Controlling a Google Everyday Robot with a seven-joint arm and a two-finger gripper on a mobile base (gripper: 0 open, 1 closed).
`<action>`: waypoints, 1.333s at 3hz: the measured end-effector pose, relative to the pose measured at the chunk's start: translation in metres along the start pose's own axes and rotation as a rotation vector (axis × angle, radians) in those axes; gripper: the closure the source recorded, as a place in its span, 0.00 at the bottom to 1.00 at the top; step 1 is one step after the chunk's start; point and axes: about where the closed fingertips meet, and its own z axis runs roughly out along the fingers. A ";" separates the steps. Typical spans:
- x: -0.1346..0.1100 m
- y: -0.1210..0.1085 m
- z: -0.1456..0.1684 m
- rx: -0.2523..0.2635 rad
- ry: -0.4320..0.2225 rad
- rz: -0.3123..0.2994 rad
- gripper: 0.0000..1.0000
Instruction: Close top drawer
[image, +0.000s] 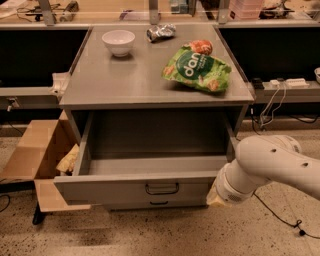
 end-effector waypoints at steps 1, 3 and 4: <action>-0.006 -0.010 0.000 0.032 -0.005 -0.049 1.00; -0.018 -0.040 -0.002 0.123 -0.034 -0.133 1.00; -0.030 -0.073 -0.007 0.191 -0.070 -0.175 1.00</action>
Offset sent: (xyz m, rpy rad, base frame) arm 0.0953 0.0089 0.0197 -0.0229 -0.3378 0.1801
